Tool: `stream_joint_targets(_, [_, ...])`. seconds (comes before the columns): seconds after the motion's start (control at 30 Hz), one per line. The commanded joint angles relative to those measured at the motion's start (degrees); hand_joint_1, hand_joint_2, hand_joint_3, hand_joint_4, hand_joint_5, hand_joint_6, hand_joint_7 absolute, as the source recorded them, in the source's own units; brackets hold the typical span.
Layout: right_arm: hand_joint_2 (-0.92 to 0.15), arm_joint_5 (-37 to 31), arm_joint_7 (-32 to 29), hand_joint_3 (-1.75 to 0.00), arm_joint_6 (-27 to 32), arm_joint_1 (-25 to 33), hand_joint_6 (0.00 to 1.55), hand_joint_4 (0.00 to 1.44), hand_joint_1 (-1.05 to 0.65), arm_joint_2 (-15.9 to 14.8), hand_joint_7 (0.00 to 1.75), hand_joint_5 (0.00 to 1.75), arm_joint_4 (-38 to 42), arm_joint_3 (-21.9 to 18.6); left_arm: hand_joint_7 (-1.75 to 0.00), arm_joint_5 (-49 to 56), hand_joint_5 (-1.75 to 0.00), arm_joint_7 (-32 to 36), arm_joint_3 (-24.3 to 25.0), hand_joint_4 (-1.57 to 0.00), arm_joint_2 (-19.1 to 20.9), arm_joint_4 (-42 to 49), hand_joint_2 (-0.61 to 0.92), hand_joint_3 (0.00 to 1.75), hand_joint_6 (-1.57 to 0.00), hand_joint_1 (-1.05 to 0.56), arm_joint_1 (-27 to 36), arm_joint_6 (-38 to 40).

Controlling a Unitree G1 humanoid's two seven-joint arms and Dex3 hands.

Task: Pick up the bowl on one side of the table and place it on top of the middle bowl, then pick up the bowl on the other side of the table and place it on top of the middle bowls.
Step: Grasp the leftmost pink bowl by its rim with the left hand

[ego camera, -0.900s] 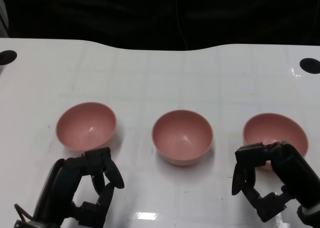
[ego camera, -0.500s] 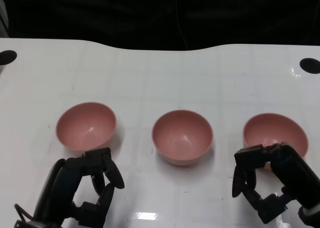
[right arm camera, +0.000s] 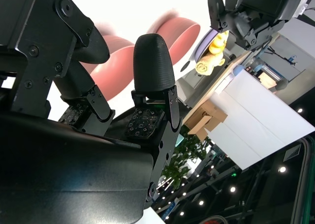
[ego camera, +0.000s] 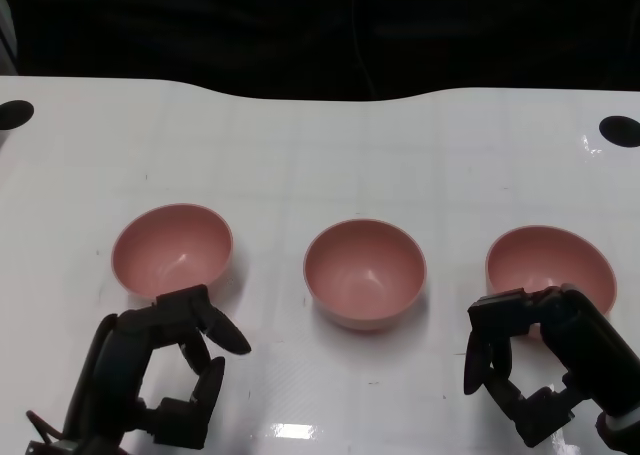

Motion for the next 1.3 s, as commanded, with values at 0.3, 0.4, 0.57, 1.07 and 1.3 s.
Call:
stream_joint_targets(0.3, [0.08, -0.45, -0.11, -1.75, 1.76, 1.57, 1.05, 1.07, 0.19, -0.32, 1.24, 1.67, -3.28, 0.29, -0.61, 9.21, -1.03, 7.19, 2.22, -0.49, 1.59, -5.67, 0.47, 0.70, -0.51, -0.35, 1.72, 5.81])
stream_joint_targets(0.4, [0.08, -0.41, -0.11, -1.75, 1.80, 1.61, 1.05, 1.06, 0.19, -0.34, 1.24, 1.67, -3.38, 0.33, -0.59, 10.34, -1.03, 7.92, 2.07, -0.46, 1.69, -6.47, 0.52, 0.61, -0.49, -0.36, 1.96, 6.54])
stream_joint_targets(0.57, [0.08, -0.40, -0.13, -1.75, 1.83, 1.62, 1.05, 1.06, 0.20, -0.36, 1.24, 1.67, -3.41, 0.36, -0.59, 10.58, -1.03, 8.28, 1.88, -0.45, 1.75, -6.72, 0.53, 0.57, -0.49, -0.36, 2.05, 6.90])
stream_joint_targets(1.07, [0.10, -0.83, -0.44, -1.75, 0.99, 0.65, 1.05, 1.07, 0.19, -0.59, 1.23, 1.65, -2.03, 0.17, -0.37, 33.99, -0.97, 1.97, -2.52, -0.10, 8.78, -25.09, 0.82, 0.00, -0.25, -0.62, -2.23, 37.68])
stream_joint_targets(1.3, [0.09, -0.92, -0.57, -1.75, 0.97, 0.77, 1.06, 1.08, 0.18, -0.35, 1.23, 1.68, -1.95, 0.31, -0.35, 44.01, -0.93, -0.83, -7.94, 0.00, 10.59, -24.11, 0.86, 0.01, -0.15, -0.72, -6.16, 47.10])
